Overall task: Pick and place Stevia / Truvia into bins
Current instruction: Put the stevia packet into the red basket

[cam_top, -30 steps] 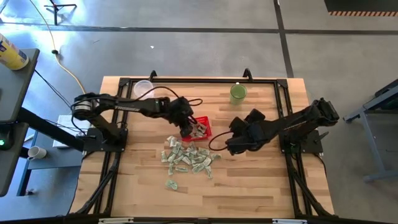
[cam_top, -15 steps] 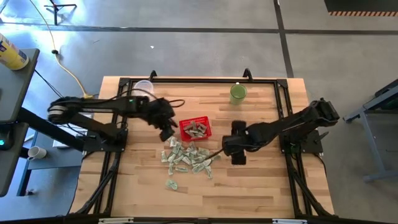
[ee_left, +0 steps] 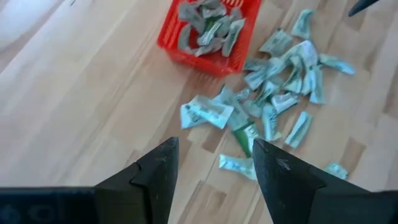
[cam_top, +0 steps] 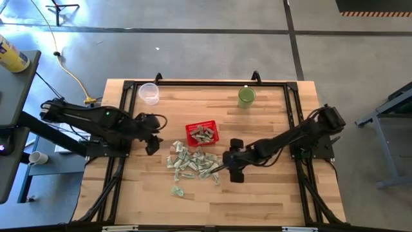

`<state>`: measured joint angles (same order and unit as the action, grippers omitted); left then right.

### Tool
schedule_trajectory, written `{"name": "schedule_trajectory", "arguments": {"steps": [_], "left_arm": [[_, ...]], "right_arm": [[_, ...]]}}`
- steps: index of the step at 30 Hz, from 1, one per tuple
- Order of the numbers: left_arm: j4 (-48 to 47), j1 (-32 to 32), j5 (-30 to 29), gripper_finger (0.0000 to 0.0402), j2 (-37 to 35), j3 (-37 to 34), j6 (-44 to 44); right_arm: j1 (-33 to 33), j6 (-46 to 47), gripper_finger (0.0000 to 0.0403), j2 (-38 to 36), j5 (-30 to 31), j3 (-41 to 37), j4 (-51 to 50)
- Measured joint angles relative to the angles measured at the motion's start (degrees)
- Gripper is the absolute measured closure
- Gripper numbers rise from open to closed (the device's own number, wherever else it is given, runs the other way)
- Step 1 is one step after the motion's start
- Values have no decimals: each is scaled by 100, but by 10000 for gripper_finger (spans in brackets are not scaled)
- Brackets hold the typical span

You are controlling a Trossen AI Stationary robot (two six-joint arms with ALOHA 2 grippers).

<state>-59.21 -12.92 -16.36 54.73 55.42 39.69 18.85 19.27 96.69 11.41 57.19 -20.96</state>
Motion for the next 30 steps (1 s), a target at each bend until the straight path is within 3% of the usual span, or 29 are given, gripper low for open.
{"name": "schedule_trajectory", "arguments": {"steps": [8, 19, 23, 28, 30], "left_arm": [[-335, -24, -122, 163, -28, -2, 63], [-349, -23, -428, 163, -28, -2, -45], [-349, -23, -511, 163, -28, -2, -38], [-349, -23, -543, 163, -25, -1, 104], [-347, -23, -543, 163, -25, -2, 144]], "right_arm": [[-121, 132, 171, 461, 164, 0, 45], [-459, 39, 184, 877, -594, 28, 115], [-598, 18, 235, 884, -721, 28, 70], [-782, 90, 331, 886, -788, 28, 36], [-913, 315, 372, 835, -1153, 25, -14]]}}
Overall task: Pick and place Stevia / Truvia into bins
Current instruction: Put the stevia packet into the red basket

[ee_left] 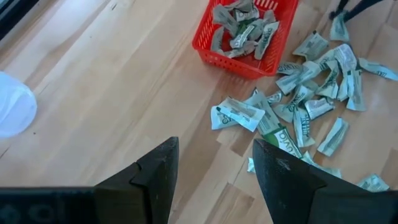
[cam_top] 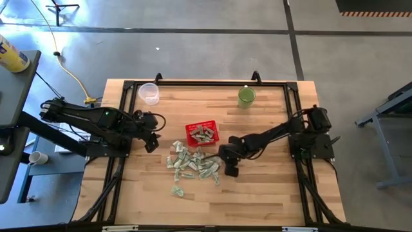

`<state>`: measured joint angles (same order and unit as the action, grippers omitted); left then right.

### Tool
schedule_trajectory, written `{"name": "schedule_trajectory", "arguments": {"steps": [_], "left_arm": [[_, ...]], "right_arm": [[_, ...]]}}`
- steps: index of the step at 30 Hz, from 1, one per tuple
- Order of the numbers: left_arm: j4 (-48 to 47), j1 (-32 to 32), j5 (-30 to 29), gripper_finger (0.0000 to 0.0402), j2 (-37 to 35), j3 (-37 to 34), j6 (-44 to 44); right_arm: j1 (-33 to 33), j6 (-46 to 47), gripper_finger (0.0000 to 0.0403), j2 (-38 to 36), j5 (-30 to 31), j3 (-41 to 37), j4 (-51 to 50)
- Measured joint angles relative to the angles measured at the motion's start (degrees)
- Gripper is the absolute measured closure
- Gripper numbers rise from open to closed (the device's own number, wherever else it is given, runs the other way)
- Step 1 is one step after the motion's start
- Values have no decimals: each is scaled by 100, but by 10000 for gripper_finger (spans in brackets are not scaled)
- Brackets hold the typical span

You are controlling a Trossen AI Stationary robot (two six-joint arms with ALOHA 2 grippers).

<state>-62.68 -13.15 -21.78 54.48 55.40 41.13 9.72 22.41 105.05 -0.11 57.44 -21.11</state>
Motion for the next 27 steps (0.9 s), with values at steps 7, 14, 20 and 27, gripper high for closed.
{"name": "schedule_trajectory", "arguments": {"steps": [7, 14, 20, 27], "left_arm": [[-6, 0, 0, 163, 0, 0, 99], [-99, 0, 20, 163, 2, 1, 99], [-294, 0, 58, 163, 50, 0, 125], [-435, 0, 550, 163, 303, -33, 649]], "right_arm": [[-360, 358, 392, -810, -163, -14, -156], [-973, 22, 394, -1319, 726, 500, -49], [-1569, -200, 388, -393, 262, 1343, 228], [-1586, -363, 295, 180, 37, 2037, -374]]}}
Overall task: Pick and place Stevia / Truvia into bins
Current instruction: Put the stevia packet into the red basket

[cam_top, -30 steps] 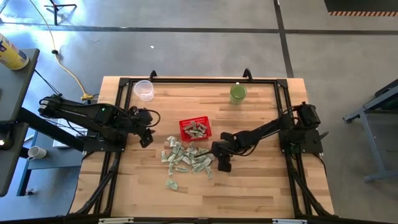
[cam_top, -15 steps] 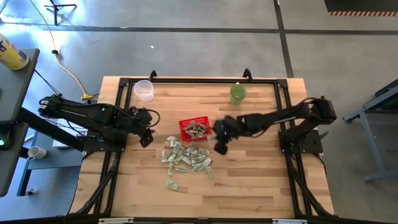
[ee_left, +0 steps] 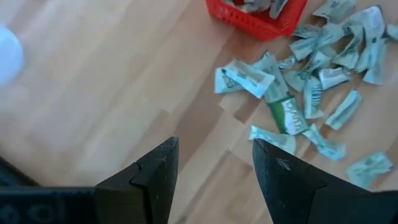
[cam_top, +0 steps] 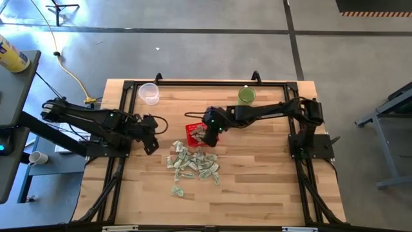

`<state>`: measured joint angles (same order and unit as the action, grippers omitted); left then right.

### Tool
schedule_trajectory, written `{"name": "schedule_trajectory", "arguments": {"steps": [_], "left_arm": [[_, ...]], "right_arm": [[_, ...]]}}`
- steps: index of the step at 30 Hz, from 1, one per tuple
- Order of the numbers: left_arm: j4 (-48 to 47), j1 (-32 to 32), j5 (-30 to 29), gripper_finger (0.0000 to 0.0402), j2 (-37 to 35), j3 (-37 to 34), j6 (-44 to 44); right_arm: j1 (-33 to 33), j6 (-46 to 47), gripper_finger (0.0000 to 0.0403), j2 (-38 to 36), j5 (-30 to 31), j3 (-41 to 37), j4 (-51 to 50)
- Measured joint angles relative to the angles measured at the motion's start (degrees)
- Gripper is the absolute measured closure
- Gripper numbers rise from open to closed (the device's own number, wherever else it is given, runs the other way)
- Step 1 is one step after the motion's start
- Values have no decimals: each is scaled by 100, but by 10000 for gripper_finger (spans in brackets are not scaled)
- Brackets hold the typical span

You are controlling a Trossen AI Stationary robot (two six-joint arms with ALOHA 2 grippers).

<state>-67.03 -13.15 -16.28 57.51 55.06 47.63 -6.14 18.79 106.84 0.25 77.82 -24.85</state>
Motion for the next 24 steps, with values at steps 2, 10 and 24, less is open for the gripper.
{"name": "schedule_trajectory", "arguments": {"steps": [2, 10, 24], "left_arm": [[174, 0, 128, 163, 60, -148, 263], [1458, 0, 743, 163, 406, -1188, 2825], [3567, -243, 1902, 163, 2181, -1492, 4733]], "right_arm": [[15, -91, 262, -8, 111, 12, -42], [117, -724, 149, -385, 1133, 5, -1334], [103, -599, 115, -502, 2141, 5, -2517]]}}
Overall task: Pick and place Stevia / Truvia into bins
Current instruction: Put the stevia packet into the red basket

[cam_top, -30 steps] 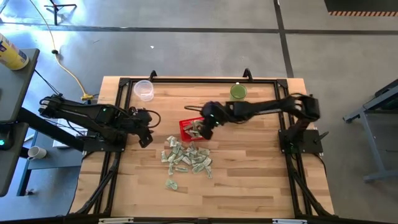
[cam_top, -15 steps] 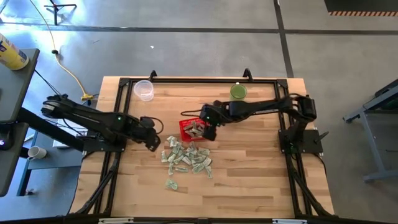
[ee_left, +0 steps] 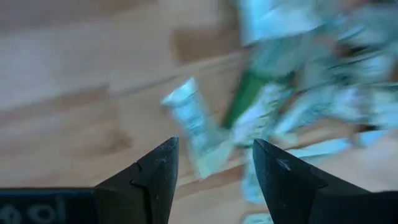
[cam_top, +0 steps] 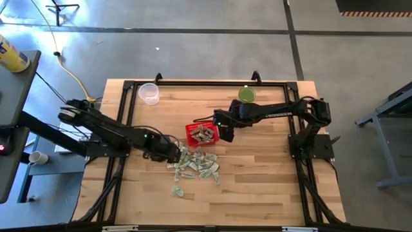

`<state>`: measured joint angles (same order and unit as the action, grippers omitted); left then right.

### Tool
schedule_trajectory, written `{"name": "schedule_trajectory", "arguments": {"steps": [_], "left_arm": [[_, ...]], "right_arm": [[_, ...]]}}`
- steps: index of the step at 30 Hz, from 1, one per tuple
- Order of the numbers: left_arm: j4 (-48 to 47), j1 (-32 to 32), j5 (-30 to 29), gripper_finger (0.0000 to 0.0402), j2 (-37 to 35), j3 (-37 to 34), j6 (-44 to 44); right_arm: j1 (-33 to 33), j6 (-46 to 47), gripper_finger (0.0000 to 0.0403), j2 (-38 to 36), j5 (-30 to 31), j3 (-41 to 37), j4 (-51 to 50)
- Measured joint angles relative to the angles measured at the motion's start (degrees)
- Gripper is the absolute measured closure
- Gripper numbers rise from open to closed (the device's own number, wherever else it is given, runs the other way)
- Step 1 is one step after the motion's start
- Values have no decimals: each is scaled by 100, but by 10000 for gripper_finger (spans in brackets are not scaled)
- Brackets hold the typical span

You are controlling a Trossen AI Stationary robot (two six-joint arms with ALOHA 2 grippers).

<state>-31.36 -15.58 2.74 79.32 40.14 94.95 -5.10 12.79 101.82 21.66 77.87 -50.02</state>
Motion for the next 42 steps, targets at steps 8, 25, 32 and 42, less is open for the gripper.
{"name": "schedule_trajectory", "arguments": {"steps": [8, 25, 32, 42], "left_arm": [[52, -409, -55, 164, 601, 22, 753], [101, -244, -965, 235, 688, 87, 954], [53, -248, -1207, 303, 771, 90, 885], [-77, -164, -1927, 373, 600, 188, 67]], "right_arm": [[-13, -86, 115, 0, 241, 0, -10], [-11, -133, 115, 0, 219, 0, -76], [-11, -167, 115, 0, 216, 0, -91], [130, -338, 115, -195, 242, -2, -263]]}}
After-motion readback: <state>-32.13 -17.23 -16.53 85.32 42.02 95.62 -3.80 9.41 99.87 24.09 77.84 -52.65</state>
